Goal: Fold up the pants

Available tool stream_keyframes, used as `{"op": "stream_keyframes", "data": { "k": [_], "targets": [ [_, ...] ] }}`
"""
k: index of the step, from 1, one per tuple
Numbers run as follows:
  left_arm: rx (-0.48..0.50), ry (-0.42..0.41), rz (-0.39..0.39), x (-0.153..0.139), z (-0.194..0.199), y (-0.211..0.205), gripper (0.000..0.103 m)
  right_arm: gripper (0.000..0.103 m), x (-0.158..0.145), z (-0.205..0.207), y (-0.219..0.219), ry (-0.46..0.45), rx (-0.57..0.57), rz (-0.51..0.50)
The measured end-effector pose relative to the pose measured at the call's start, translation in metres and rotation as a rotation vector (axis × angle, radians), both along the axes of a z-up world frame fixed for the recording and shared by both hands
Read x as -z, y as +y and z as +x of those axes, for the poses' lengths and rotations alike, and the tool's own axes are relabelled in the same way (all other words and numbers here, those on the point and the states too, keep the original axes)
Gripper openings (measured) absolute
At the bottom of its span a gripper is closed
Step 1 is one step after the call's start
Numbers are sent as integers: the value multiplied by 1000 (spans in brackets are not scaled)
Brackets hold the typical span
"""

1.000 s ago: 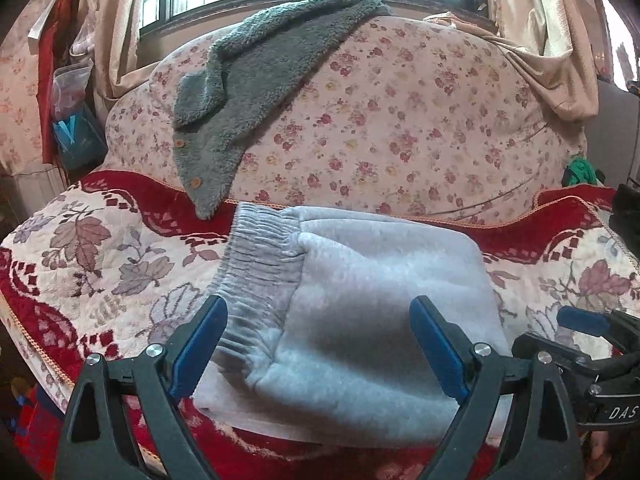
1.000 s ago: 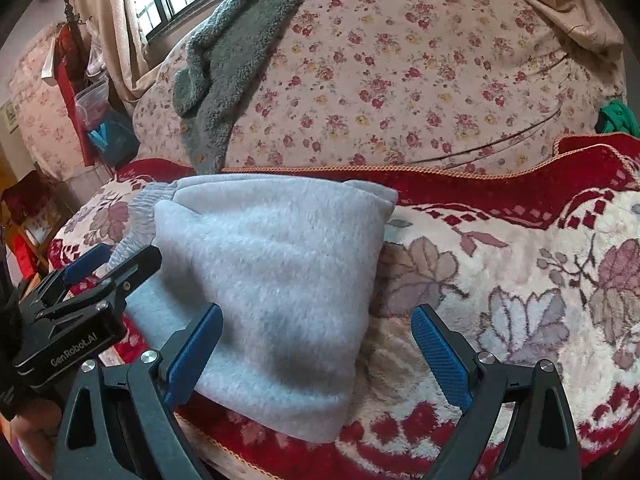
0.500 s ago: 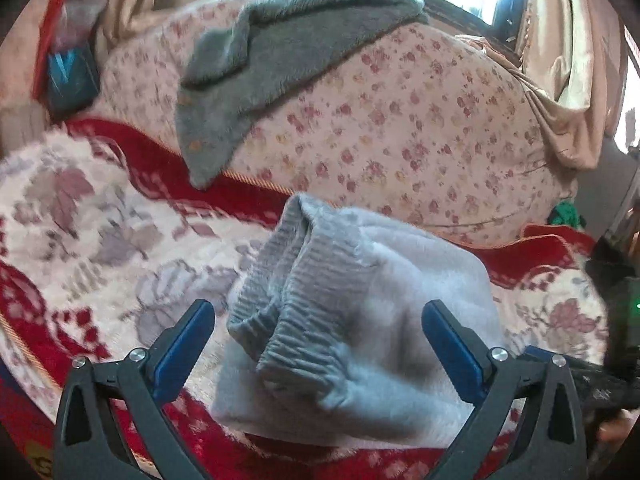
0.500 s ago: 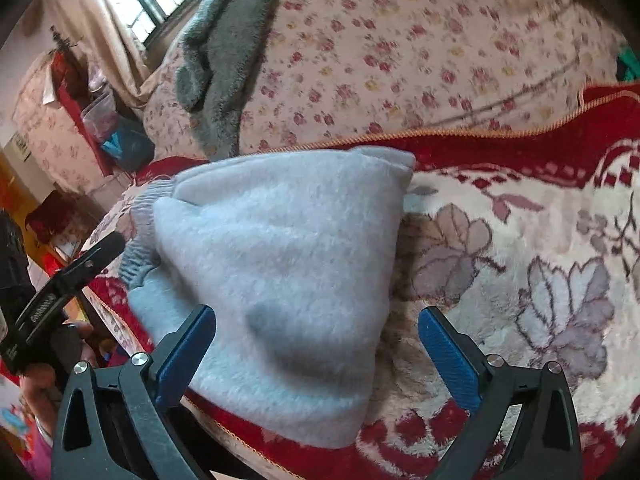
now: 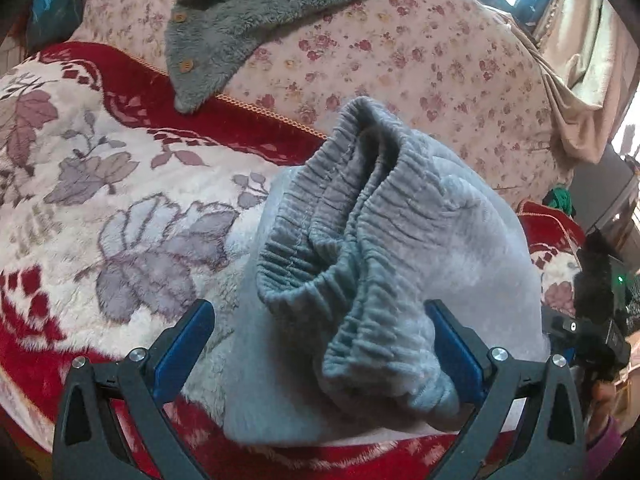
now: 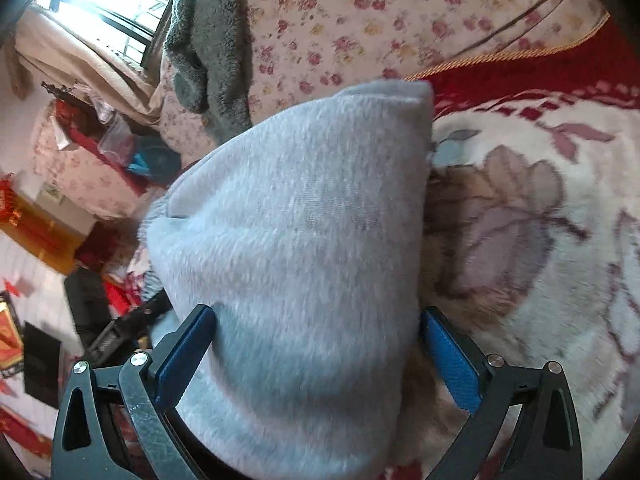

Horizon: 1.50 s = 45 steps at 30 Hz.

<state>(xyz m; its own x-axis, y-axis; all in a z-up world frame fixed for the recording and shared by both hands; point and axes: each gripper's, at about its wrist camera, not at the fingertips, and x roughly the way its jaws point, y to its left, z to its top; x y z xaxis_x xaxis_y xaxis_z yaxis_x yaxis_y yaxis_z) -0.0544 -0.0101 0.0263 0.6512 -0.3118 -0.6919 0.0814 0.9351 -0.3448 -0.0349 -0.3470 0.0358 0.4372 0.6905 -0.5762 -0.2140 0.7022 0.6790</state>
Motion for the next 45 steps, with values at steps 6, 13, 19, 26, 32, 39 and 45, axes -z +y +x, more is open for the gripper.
{"op": "stream_keyframes", "data": {
  "k": [6, 13, 19, 26, 32, 39, 45],
  "targets": [
    [34, 37, -114, 24, 17, 5, 103, 103, 30, 17, 0, 106, -37, 183],
    [52, 55, -276, 47, 19, 9, 103, 100, 24, 13, 6, 51, -44, 161],
    [44, 0, -176, 21, 3, -5, 77, 86, 6, 14, 13, 16, -34, 135],
    [79, -51, -182, -15, -14, -37, 71, 84, -17, 0, -8, -20, 9, 148],
    [150, -108, -209, -40, -21, -88, 71, 84, -49, -32, -56, -96, 71, 127],
    [254, -103, -233, -46, -23, -166, 71, 84, -69, -71, -124, -147, 172, 61],
    [294, -95, -194, -48, -28, -216, 71, 84, -60, -88, -176, -142, 228, 59]
  ]
}}
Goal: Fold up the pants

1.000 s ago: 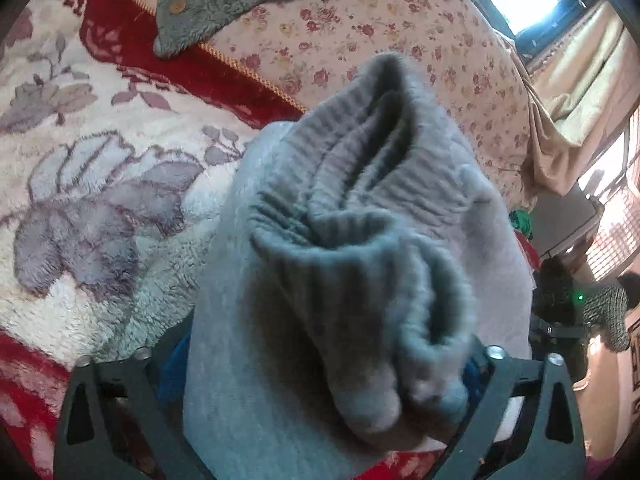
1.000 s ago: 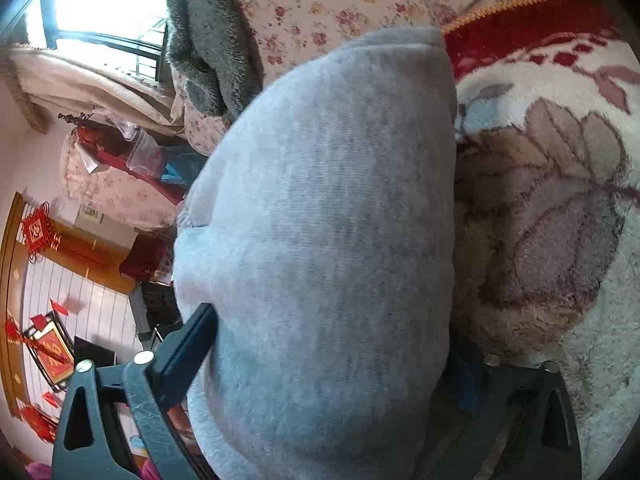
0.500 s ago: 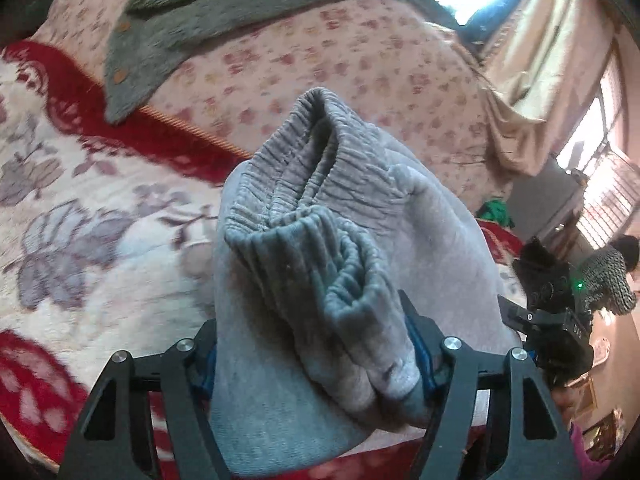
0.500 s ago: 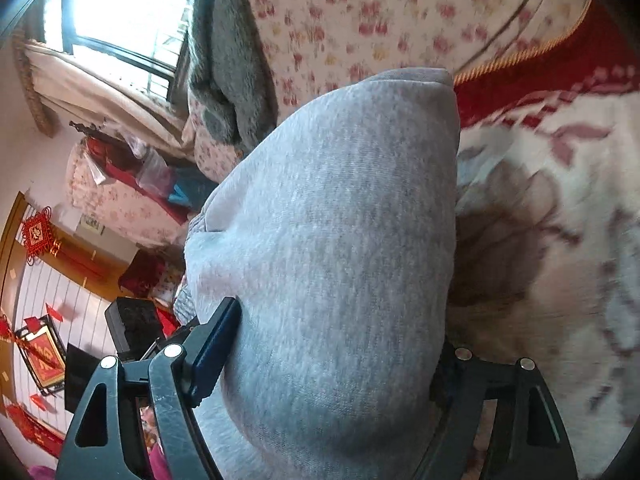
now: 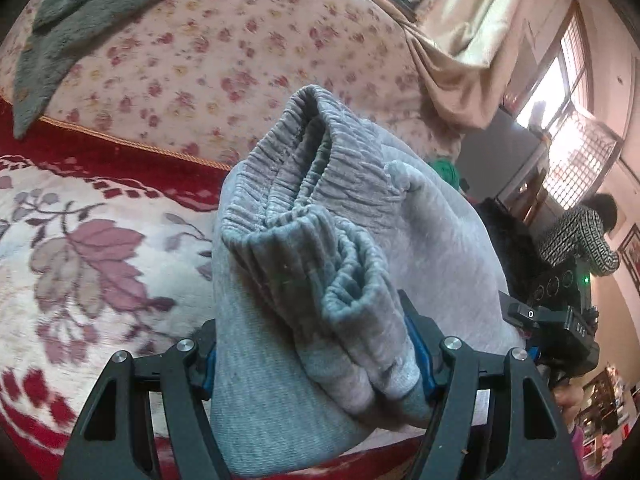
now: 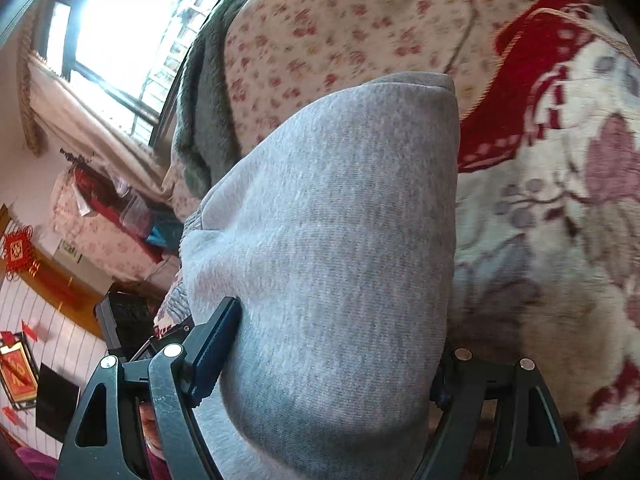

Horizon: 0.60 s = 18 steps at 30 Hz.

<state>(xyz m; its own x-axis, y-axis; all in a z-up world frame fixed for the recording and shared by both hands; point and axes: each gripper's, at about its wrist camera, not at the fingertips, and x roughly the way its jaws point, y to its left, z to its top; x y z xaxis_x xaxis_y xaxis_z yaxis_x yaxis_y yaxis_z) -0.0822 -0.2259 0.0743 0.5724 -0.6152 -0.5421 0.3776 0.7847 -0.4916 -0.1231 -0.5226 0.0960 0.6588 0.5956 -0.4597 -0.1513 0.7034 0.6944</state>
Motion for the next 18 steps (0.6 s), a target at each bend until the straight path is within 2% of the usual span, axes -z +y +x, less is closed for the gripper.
{"op": "stream_keyframes", "data": {
  "k": [5, 10, 18],
  "targets": [
    [-4, 34, 34, 16, 0, -21, 71, 84, 19, 3, -23, 26, 3, -7],
    [-31, 83, 74, 38, 3, -22, 71, 84, 48, 15, -29, 81, -14, 2],
    [-32, 48, 94, 44, -1, -25, 71, 85, 67, 17, -31, 102, -6, 12]
  ]
}}
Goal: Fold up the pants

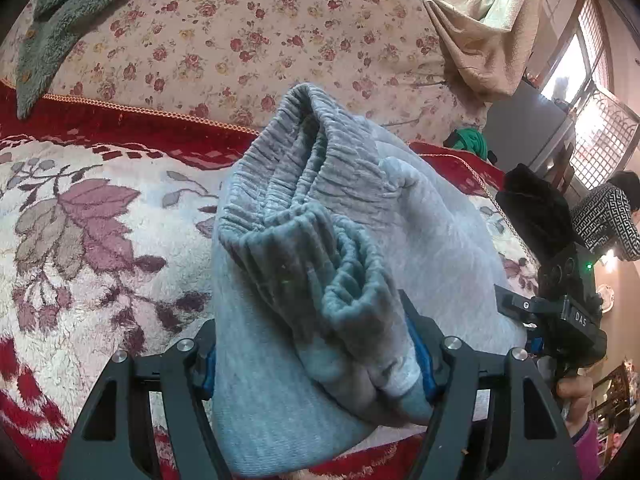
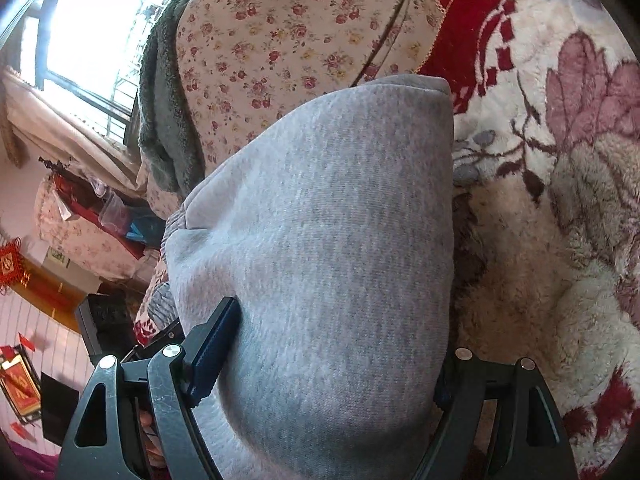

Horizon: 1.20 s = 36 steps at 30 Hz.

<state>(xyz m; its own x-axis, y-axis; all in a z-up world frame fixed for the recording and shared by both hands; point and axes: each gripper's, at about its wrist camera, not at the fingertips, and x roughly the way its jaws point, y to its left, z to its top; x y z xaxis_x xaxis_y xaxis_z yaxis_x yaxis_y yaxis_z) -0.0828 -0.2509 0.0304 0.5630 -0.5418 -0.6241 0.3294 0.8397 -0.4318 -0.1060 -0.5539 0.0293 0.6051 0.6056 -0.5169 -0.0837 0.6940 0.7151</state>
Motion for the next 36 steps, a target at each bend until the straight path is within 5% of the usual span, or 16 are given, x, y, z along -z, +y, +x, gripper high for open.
{"op": "stream_keyframes", "data": {
  "k": [19, 36],
  "targets": [
    [-5, 9, 40, 0, -7, 9, 86, 95, -21, -20, 12, 36, 94, -204],
    [-67, -231, 162, -52, -51, 23, 91, 96, -57, -45, 27, -10, 163, -382]
  ]
}}
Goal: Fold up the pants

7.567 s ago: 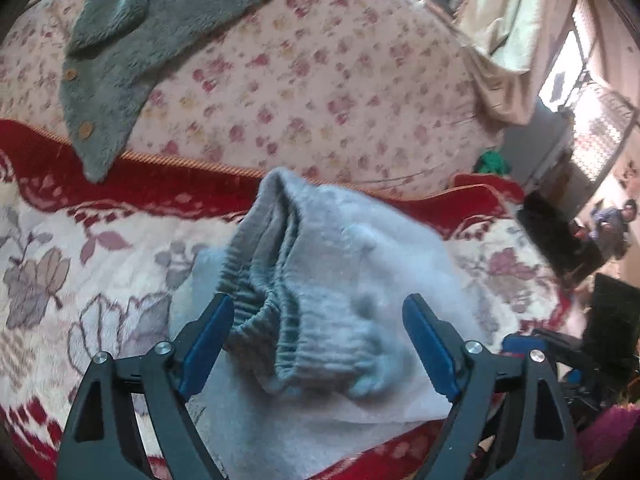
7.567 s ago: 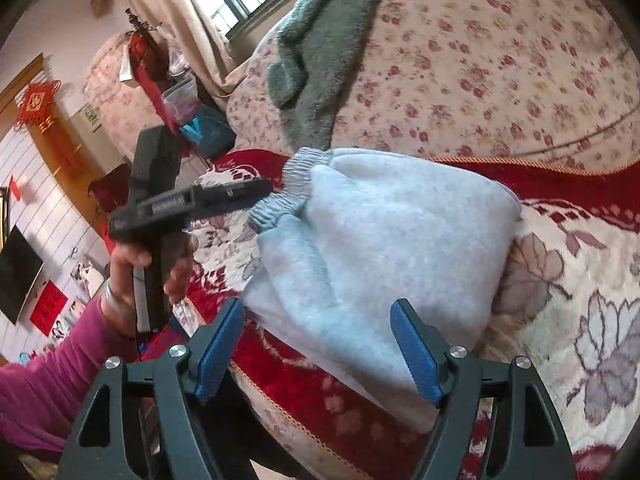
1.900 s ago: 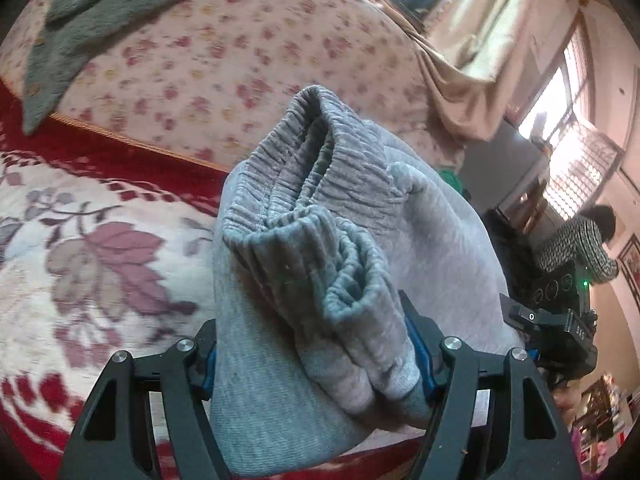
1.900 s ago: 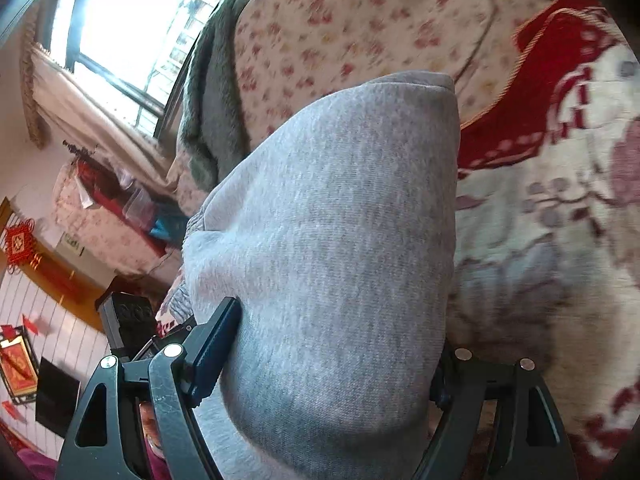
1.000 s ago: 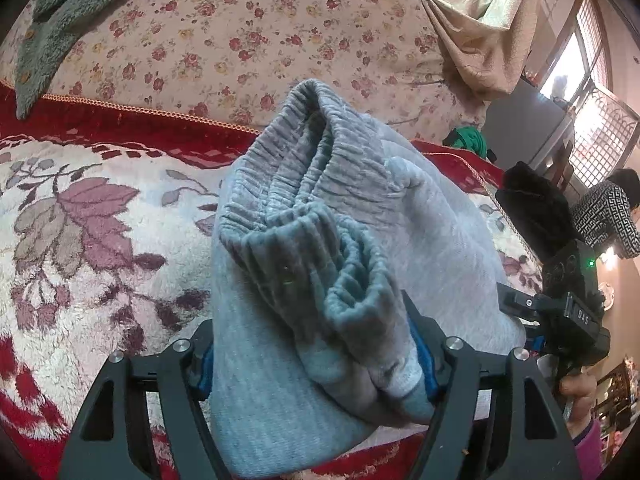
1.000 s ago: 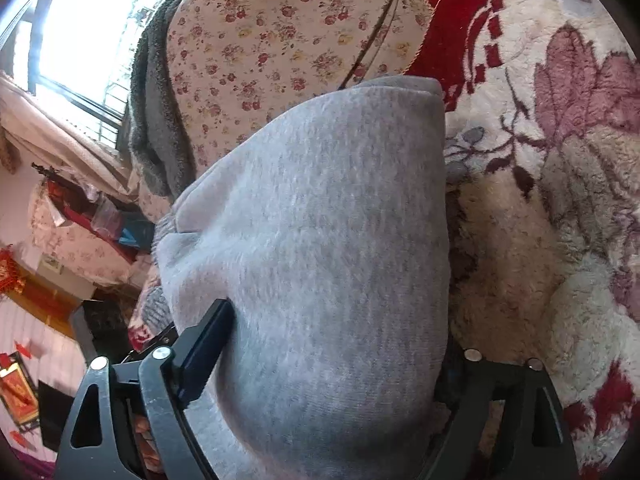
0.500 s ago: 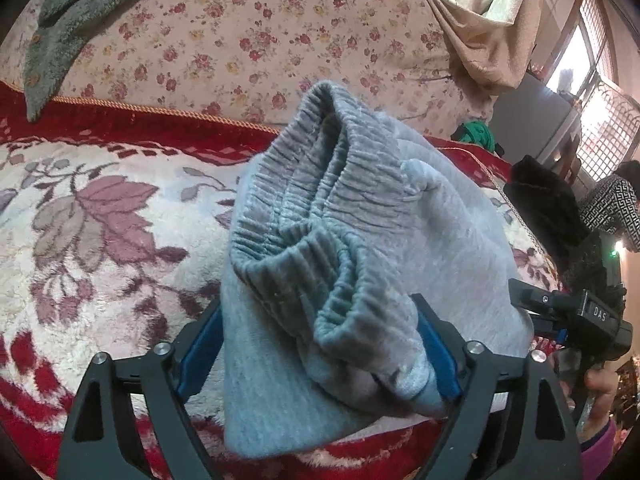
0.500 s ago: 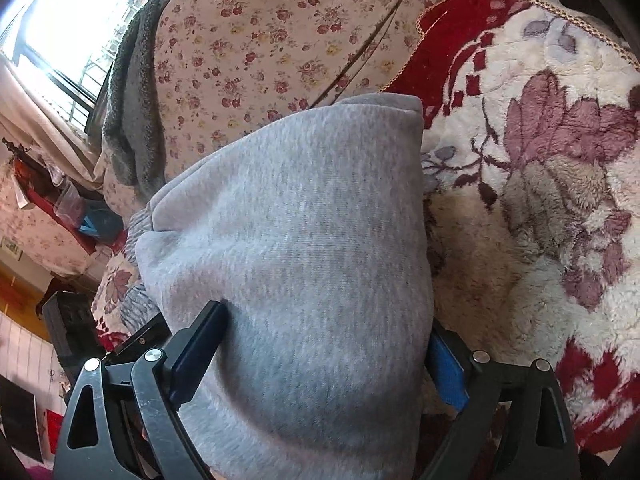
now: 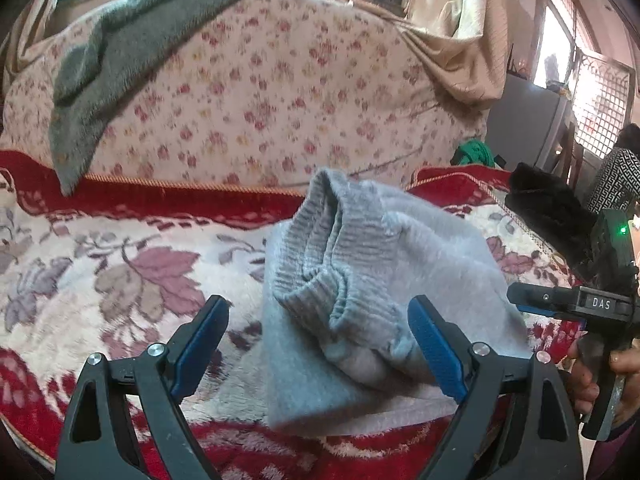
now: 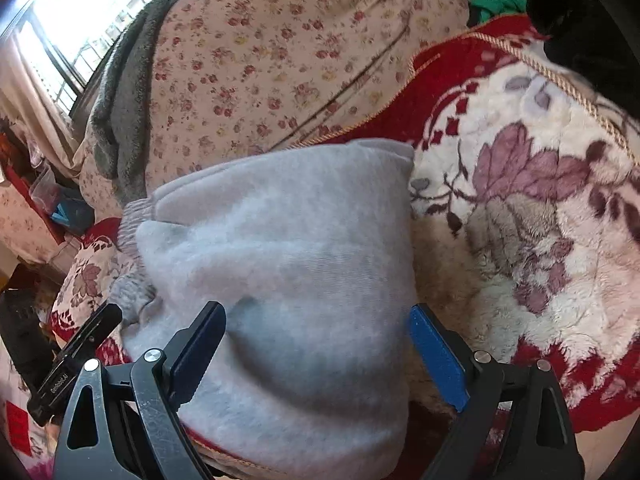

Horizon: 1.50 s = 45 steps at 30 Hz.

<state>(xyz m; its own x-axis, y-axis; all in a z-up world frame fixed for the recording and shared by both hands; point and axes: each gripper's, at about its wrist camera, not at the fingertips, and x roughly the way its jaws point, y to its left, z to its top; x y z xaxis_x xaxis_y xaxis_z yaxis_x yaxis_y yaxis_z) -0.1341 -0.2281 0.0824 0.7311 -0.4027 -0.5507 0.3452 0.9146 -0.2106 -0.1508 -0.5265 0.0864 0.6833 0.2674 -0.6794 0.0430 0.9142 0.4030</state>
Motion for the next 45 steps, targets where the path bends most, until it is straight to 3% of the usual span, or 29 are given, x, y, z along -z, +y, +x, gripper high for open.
{"op": "stream_keyframes", "data": {
  "k": [14, 23, 30, 45],
  "targets": [
    [-9, -157, 124, -39, -29, -27, 96, 97, -34, -30, 40, -83, 6, -133],
    [-45, -141, 173, -37, -22, -43, 96, 98, -44, -39, 63, -135, 59, -237],
    [-93, -118, 185, -27, -14, -36, 96, 98, -36, -35, 85, -140, 30, -298],
    [-110, -91, 234, -30, -5, -40, 96, 98, -32, -32, 86, -125, 51, -293]
  ]
}}
